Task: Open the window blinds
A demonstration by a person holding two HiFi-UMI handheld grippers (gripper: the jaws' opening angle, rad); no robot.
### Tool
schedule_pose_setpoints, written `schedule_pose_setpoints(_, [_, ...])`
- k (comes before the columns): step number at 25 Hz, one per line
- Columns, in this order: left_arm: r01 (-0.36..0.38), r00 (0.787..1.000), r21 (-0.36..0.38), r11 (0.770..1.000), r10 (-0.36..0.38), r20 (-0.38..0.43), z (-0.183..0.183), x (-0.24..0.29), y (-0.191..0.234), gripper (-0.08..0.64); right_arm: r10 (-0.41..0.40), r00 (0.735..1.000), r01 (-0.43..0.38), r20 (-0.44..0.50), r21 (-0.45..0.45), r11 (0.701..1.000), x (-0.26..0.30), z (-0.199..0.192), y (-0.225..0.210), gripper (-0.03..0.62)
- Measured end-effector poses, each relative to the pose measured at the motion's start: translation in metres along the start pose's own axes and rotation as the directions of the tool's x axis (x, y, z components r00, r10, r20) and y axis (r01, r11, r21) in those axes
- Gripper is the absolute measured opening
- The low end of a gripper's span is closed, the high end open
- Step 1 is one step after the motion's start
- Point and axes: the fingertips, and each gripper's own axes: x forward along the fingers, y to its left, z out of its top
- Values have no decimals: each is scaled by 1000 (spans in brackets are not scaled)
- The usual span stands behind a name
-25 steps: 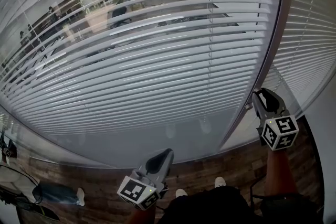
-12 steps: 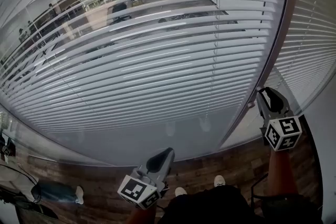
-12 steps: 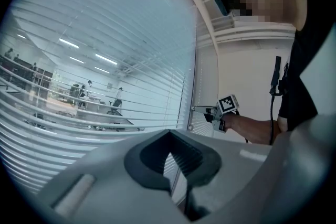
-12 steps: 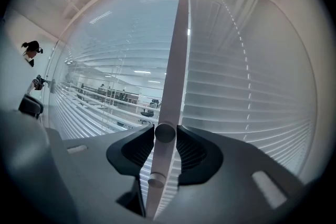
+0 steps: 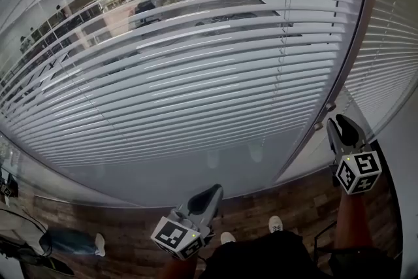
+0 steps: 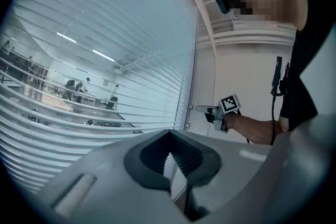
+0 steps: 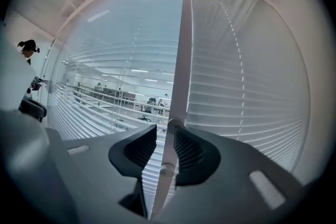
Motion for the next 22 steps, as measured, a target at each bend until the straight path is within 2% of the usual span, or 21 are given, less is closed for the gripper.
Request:
schedule_pose_setpoints(3, [30, 999, -3, 1000, -30, 14, 15, -5, -2, 0, -4, 1000, 4, -10, 28, 1000, -16, 2, 11, 59])
schedule_pose_setpoints(7, [65, 998, -17, 998, -65, -2, 16, -1, -4, 0, 21, 999, -19, -36, 64, 998, -30, 2, 21, 26])
schedule_pose_setpoints(14, [89, 994, -80, 993, -93, -49, -1, -22, 2, 0, 144, 976, -131, -164, 84, 988, -61, -44, 97, 26])
schedule_pose_setpoints(19, [71, 997, -83, 994, -72, -12, 14, -30, 7, 0, 255, 956, -248, -145, 65, 967, -67, -23, 142, 26])
schedule_pose_setpoints(22, [63, 998, -67, 996, -63, 8, 10, -31, 1, 0, 312, 941, -308, -133, 55, 950, -68, -25, 156, 26])
